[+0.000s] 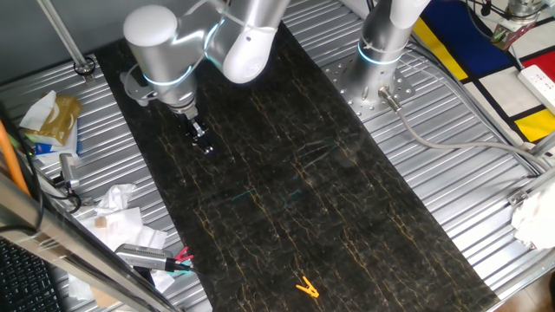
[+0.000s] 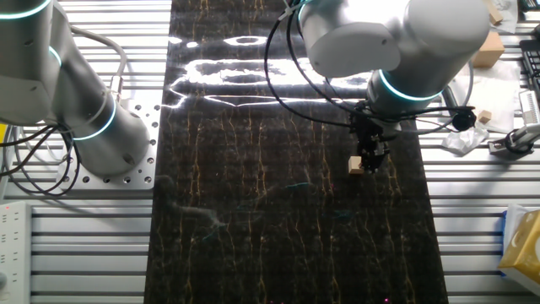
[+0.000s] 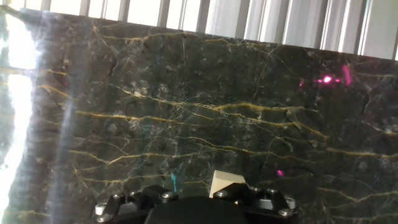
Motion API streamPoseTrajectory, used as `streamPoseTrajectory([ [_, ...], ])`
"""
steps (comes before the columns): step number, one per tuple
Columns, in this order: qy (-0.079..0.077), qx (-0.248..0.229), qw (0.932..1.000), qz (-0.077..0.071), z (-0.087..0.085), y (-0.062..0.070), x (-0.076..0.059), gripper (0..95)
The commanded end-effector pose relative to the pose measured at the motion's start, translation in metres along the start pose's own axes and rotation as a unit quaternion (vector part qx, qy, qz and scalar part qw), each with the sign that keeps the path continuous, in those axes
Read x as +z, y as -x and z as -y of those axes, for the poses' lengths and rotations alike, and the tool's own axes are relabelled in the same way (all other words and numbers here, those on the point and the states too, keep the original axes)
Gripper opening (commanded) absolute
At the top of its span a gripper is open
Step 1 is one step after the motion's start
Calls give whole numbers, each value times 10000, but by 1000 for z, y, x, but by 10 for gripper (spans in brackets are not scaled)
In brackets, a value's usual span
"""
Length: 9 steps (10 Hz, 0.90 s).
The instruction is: Use the gripper to push the small block from left to right
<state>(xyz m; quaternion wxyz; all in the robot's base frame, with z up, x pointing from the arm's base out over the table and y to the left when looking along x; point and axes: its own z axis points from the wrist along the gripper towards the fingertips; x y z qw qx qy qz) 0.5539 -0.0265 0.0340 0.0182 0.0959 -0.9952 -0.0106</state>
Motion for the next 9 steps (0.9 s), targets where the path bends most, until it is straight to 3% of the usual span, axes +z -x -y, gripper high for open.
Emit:
streamPoseTrajectory([
  [1, -5, -87, 10000, 37, 0, 0, -1, 760],
  [7, -30, -23, 9999, 129, 0, 0, -1, 760],
  [9, -50, -39, 9997, 231, 0, 0, -1, 760],
])
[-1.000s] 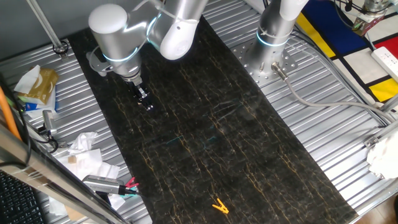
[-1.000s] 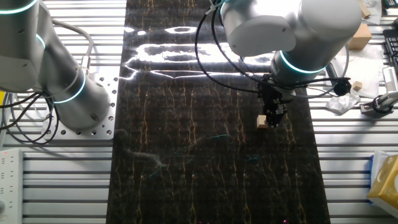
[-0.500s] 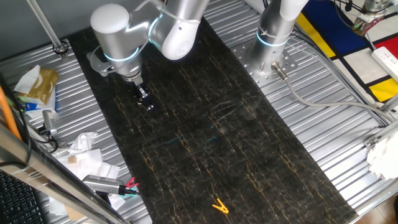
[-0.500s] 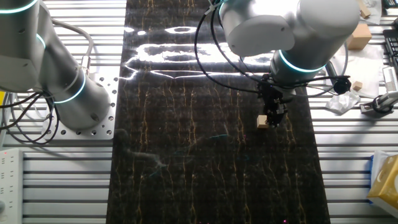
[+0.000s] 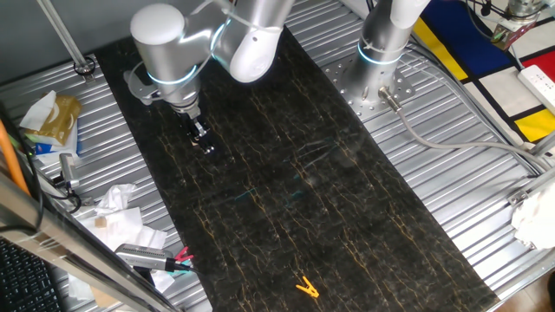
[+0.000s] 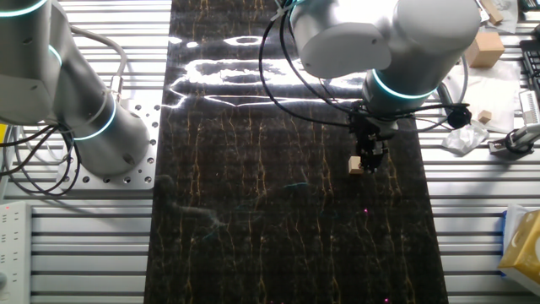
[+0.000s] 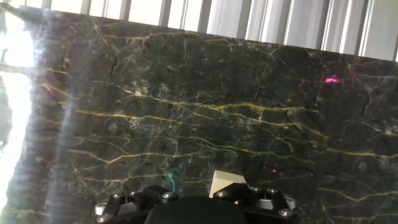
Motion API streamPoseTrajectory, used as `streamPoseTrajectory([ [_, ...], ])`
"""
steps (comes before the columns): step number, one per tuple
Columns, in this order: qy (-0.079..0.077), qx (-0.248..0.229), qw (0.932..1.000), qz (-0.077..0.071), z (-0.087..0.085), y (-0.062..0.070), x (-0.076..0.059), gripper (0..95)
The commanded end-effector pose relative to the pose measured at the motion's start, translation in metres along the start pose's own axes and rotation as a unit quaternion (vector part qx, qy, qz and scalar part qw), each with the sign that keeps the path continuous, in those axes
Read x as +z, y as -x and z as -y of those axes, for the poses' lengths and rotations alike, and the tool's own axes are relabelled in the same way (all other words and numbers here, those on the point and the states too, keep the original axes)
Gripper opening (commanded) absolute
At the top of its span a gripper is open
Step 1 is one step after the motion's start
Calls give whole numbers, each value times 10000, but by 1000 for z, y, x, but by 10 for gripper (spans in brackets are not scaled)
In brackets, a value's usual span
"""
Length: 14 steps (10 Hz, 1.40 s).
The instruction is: Use the gripper to push the small block from left to right
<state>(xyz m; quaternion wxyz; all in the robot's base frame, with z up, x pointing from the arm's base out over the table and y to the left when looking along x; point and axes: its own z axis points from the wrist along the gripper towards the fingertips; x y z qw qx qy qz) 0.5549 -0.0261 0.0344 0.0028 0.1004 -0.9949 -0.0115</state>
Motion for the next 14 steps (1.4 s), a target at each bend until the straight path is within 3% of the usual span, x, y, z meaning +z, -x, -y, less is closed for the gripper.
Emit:
streamPoseTrajectory([
  [1, -49, -6, 9999, 88, 1, -1, 0, 760],
  [8, -114, -168, 9998, 50, 0, -2, -2, 760],
  [9, -107, -208, 9997, 67, 0, -2, -3, 950],
  [14, -90, -291, 9995, 116, 2, -3, -5, 950],
])
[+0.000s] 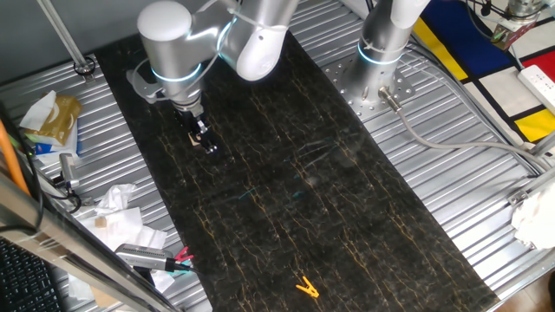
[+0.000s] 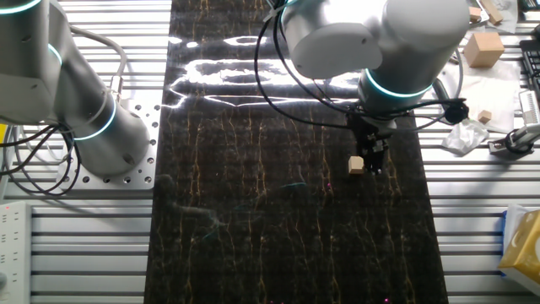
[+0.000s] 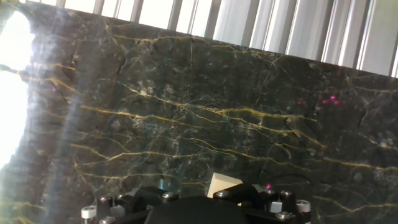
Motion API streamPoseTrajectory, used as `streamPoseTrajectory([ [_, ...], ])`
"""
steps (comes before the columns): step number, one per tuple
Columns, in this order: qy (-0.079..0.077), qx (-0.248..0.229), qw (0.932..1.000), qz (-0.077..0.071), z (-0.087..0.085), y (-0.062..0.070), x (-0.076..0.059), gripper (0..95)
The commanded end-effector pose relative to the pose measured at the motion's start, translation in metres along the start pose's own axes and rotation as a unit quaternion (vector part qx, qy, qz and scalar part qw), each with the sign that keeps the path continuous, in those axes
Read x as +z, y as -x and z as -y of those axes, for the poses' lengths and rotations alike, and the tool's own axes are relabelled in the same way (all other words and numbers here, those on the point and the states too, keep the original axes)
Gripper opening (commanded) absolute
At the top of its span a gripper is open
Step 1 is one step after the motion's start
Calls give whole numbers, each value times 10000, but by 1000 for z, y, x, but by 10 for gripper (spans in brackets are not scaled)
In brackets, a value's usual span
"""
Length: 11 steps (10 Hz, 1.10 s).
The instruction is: Use the gripper to push the small block from left to right
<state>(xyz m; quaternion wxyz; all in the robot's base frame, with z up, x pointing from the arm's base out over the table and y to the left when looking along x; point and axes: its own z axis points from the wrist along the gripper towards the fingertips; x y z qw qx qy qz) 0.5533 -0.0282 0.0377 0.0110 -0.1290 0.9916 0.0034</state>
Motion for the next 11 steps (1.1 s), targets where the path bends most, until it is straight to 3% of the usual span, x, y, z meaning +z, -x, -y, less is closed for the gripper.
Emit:
streamPoseTrajectory([
  [1, 20, 5, 10000, -3, 2, -2, -2, 950],
  [11, 185, 96, 9997, 95, 10, -4, 6, 950],
])
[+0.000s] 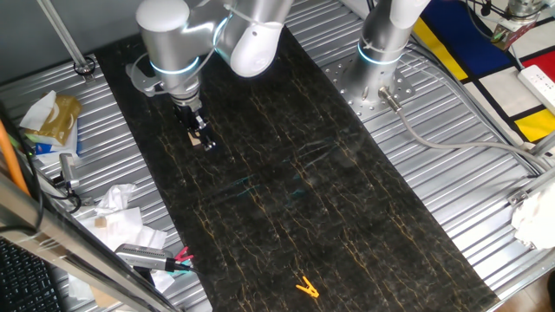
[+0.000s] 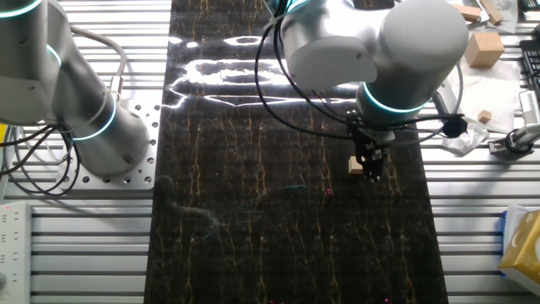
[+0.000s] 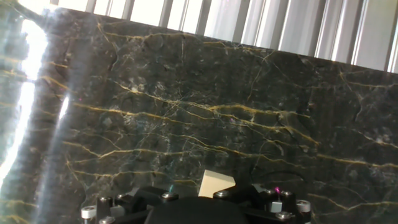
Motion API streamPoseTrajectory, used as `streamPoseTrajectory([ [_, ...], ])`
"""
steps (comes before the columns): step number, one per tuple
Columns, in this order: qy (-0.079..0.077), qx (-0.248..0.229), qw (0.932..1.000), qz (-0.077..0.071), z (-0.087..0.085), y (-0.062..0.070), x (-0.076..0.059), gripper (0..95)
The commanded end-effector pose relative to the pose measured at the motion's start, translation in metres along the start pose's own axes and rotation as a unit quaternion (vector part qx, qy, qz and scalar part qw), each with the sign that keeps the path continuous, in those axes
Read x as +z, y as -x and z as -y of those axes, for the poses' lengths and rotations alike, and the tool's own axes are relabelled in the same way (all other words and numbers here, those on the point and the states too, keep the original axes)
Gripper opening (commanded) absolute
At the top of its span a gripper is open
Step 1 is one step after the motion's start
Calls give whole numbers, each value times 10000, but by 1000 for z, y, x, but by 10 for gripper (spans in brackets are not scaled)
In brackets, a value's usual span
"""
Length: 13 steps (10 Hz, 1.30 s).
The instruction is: Use the gripper to push the small block from left to right
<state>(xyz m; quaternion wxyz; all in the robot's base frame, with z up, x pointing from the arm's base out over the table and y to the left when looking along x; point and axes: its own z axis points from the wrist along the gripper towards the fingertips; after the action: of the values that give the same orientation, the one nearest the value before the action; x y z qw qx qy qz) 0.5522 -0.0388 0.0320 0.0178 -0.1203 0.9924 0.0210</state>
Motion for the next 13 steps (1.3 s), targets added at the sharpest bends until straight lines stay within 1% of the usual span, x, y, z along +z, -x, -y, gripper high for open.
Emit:
streamPoseTrajectory([
  [1, 20, 8, 10000, 4, 0, 0, 0, 950],
  [4, 46, 89, 9999, 1, 0, 0, 3, 950],
  [7, 168, 260, 9995, 10, 0, 0, 5, 950],
  [9, 305, 400, 9987, 11, 1, 0, 6, 950],
  [10, 337, 430, 9985, 13, 1, 0, 7, 950],
  [13, 347, 451, 9984, 11, 0, -2, 9, 950],
])
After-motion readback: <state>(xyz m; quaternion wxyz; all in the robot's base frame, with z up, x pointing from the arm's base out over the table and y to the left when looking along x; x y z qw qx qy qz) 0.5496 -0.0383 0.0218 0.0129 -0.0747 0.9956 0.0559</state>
